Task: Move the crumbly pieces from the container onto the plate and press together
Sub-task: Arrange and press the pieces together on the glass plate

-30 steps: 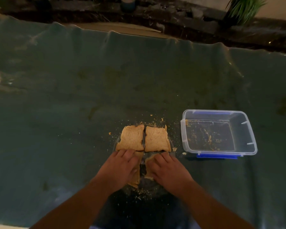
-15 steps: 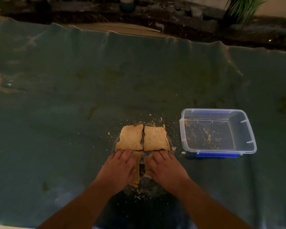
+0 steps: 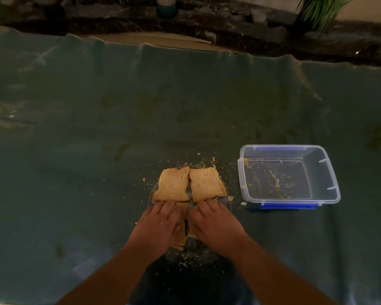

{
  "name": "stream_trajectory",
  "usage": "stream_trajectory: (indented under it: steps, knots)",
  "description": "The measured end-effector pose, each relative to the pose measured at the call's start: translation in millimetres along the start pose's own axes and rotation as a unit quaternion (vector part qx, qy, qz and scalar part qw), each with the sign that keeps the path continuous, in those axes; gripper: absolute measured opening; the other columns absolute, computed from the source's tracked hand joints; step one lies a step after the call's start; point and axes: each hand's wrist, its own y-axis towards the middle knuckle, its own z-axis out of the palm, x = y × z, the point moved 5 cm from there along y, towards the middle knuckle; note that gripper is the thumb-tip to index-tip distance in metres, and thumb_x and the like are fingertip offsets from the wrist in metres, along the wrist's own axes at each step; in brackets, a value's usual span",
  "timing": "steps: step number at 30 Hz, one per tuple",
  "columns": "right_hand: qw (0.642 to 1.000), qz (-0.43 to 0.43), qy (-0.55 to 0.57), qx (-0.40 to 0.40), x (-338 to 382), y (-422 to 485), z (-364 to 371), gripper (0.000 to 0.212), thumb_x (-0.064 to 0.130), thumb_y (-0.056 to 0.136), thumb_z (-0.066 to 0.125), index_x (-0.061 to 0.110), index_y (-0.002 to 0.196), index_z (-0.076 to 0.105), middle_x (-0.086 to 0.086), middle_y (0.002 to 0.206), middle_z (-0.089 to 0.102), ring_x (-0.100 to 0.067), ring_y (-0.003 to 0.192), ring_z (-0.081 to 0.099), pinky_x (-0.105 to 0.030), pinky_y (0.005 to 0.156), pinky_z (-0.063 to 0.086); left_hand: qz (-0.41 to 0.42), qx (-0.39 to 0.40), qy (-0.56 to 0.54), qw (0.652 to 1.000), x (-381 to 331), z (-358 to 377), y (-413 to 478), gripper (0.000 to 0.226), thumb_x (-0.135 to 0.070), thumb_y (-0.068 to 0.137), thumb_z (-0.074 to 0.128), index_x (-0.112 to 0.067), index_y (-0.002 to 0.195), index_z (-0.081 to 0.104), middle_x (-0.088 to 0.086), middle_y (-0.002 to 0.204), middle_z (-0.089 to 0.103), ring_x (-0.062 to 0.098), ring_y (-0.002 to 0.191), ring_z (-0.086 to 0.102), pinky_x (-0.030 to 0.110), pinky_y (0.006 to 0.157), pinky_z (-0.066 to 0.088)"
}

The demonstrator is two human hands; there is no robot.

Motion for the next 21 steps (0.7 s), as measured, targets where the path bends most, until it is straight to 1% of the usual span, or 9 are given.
stream_trajectory:
  steps: [6, 8, 10, 12, 13, 15, 16, 18, 21]
  knots:
    - [0.999, 0.019, 0.004, -0.042, -1.4, 5.4, -0.1, 0.036, 0.033, 0.1, 0.056, 0.012, 0.129, 0.053, -0.015, 0.117, 0.061, -0.033, 0.102, 0.056, -0.048, 0.087, 0.053, -0.005, 0.012, 0.013, 1.0, 4.1, 6.7, -0.3, 0.044, -0.042, 0.099, 0.043, -0.016, 0.132, 0.056, 0.014, 0.138, 0.059, 0.033, 0.12, 0.057, 0.05, 0.093, 0.055]
    - [0.998, 0.023, 0.011, -0.049, -1.1, 0.8, 1.0, 0.038, 0.034, 0.099, 0.055, 0.013, 0.131, 0.051, -0.015, 0.118, 0.061, -0.033, 0.102, 0.056, -0.048, 0.086, 0.054, 0.005, -0.004, 0.015, 1.0, 2.9, 2.7, 0.2, 0.043, -0.042, 0.096, 0.048, -0.016, 0.129, 0.057, 0.015, 0.135, 0.061, 0.034, 0.117, 0.057, 0.051, 0.091, 0.054]
    - [0.998, 0.035, 0.013, -0.051, -5.9, 2.2, -0.8, 0.043, 0.036, 0.098, 0.049, 0.015, 0.136, 0.048, -0.015, 0.123, 0.058, -0.035, 0.107, 0.053, -0.05, 0.091, 0.051, 0.016, -0.027, 0.011, 0.999, 0.7, -6.7, 3.3, 0.046, -0.045, 0.089, 0.051, -0.015, 0.123, 0.057, 0.017, 0.131, 0.062, 0.034, 0.113, 0.055, 0.052, 0.089, 0.053]
    - [0.998, 0.058, 0.0, -0.031, -16.1, 10.9, -4.0, 0.057, 0.039, 0.096, 0.046, 0.016, 0.148, 0.039, -0.02, 0.143, 0.05, -0.042, 0.126, 0.047, -0.057, 0.108, 0.041, 0.02, -0.036, 0.004, 0.999, 1.2, -14.6, 10.8, 0.061, -0.049, 0.08, 0.056, -0.014, 0.13, 0.053, 0.019, 0.139, 0.057, 0.037, 0.122, 0.053, 0.055, 0.098, 0.049]
    - [0.998, 0.068, -0.006, -0.018, -21.2, 15.0, -5.8, 0.063, 0.043, 0.097, 0.044, 0.018, 0.154, 0.032, -0.022, 0.154, 0.041, -0.046, 0.138, 0.039, -0.059, 0.116, 0.029, 0.019, -0.023, 0.003, 1.0, 2.4, -16.8, 15.7, 0.073, -0.052, 0.08, 0.056, -0.012, 0.14, 0.046, 0.021, 0.149, 0.049, 0.039, 0.133, 0.046, 0.057, 0.108, 0.041]
    - [0.997, 0.08, 0.003, 0.016, -27.3, 19.7, -5.0, 0.069, 0.05, 0.101, 0.038, 0.022, 0.16, 0.017, -0.021, 0.167, 0.021, -0.046, 0.151, 0.015, -0.055, 0.121, 0.004, 0.021, 0.006, 0.02, 1.0, 6.1, -14.4, 24.7, 0.09, -0.061, 0.084, 0.043, -0.012, 0.156, 0.02, 0.02, 0.167, 0.014, 0.038, 0.152, 0.013, 0.055, 0.122, 0.013]
    - [0.996, 0.085, 0.007, 0.029, -27.3, 19.7, -2.5, 0.069, 0.052, 0.102, 0.035, 0.022, 0.161, 0.014, -0.02, 0.169, 0.015, -0.043, 0.153, 0.009, -0.053, 0.12, -0.002, 0.013, 0.033, 0.02, 0.999, 8.6, -10.2, 28.0, 0.093, -0.065, 0.086, 0.037, -0.013, 0.158, 0.01, 0.017, 0.169, 0.0, 0.035, 0.154, -0.002, 0.052, 0.123, 0.002]
    - [0.993, 0.109, 0.018, 0.032, -21.8, 16.0, 1.9, 0.067, 0.052, 0.104, 0.031, 0.022, 0.161, 0.014, -0.019, 0.17, 0.014, -0.04, 0.154, 0.007, -0.05, 0.12, -0.004, -0.008, 0.07, 0.013, 0.997, 10.7, -3.0, 31.1, 0.092, -0.064, 0.089, 0.035, -0.015, 0.16, 0.003, 0.015, 0.169, -0.007, 0.032, 0.153, -0.013, 0.05, 0.124, -0.005]
    - [0.989, 0.143, 0.037, 0.032, -8.4, 10.4, 5.6, 0.064, 0.051, 0.106, 0.026, 0.022, 0.162, 0.014, -0.019, 0.17, 0.014, -0.04, 0.153, 0.01, -0.049, 0.12, -0.002, -0.024, 0.075, 0.007, 0.997, 5.4, 0.6, 30.7, 0.082, -0.058, 0.096, 0.033, -0.017, 0.161, 0.005, 0.014, 0.17, -0.003, 0.031, 0.153, -0.012, 0.05, 0.125, -0.002]
